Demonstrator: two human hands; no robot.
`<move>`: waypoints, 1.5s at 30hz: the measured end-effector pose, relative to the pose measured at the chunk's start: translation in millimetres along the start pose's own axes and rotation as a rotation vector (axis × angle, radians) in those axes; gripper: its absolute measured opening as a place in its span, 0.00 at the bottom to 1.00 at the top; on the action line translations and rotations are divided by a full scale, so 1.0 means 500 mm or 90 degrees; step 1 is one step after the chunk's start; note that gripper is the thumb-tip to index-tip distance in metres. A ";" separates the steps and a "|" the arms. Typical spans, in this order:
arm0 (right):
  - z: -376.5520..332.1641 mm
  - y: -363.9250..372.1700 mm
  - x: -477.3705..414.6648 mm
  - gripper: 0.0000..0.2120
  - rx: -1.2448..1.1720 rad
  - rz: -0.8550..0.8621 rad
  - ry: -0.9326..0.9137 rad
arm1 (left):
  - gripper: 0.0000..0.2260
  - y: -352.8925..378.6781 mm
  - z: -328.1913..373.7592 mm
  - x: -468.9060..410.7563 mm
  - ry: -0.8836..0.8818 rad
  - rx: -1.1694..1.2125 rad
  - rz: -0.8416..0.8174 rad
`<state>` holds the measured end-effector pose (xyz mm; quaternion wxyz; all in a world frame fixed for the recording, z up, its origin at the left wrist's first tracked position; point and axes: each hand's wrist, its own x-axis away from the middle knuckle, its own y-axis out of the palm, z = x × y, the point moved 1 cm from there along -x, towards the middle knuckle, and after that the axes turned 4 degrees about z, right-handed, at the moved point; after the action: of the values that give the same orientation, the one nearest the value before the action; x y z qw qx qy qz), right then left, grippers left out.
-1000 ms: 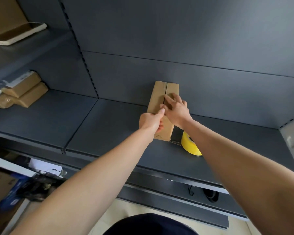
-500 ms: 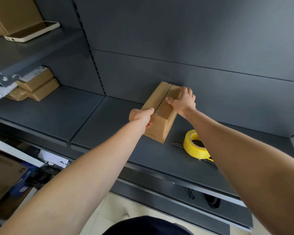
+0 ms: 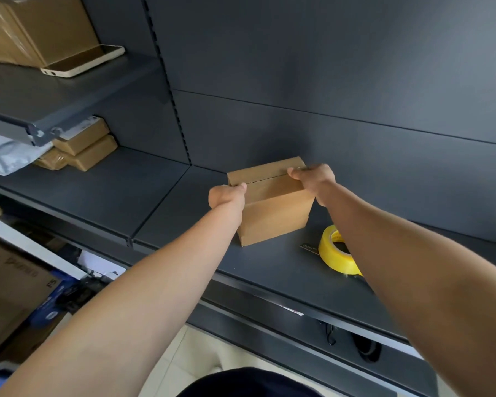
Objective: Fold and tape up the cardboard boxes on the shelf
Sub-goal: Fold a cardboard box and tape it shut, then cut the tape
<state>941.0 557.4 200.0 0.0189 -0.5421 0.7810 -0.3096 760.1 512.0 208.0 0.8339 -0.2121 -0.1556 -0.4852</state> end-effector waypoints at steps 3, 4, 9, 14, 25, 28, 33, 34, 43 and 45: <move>-0.001 0.002 0.010 0.26 -0.054 0.016 0.051 | 0.15 0.003 0.002 -0.004 -0.013 0.039 0.018; -0.002 0.003 0.012 0.26 -0.067 0.022 0.064 | 0.16 0.003 0.004 -0.005 -0.013 0.043 0.023; -0.001 -0.001 0.019 0.21 -0.117 0.065 0.104 | 0.13 0.004 0.007 -0.031 -0.014 0.056 0.038; 0.000 -0.003 0.021 0.11 -0.131 0.122 0.116 | 0.14 0.007 0.013 -0.052 -0.004 0.039 0.047; 0.018 0.009 0.042 0.17 -0.186 0.183 0.109 | 0.10 0.013 0.031 -0.086 0.050 0.032 -0.009; 0.019 0.015 0.050 0.18 -0.205 0.161 0.097 | 0.10 0.015 0.031 -0.094 0.052 0.005 -0.113; 0.003 0.034 0.056 0.18 -0.229 0.119 0.088 | 0.23 0.011 0.050 -0.122 0.080 -0.031 -0.185; 0.001 0.036 0.056 0.17 -0.225 0.117 0.081 | 0.23 0.009 0.054 -0.129 0.090 -0.032 -0.192; -0.028 0.049 0.088 0.17 -0.091 0.345 0.009 | 0.15 -0.008 0.071 -0.179 0.188 -0.017 -0.160; -0.048 0.057 0.103 0.17 -0.056 0.365 -0.055 | 0.13 -0.019 0.075 -0.187 0.216 -0.016 -0.135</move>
<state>887.2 530.4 220.6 0.1154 -0.3123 0.9134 -0.2343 705.0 596.3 198.5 0.7894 -0.1205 -0.0284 -0.6012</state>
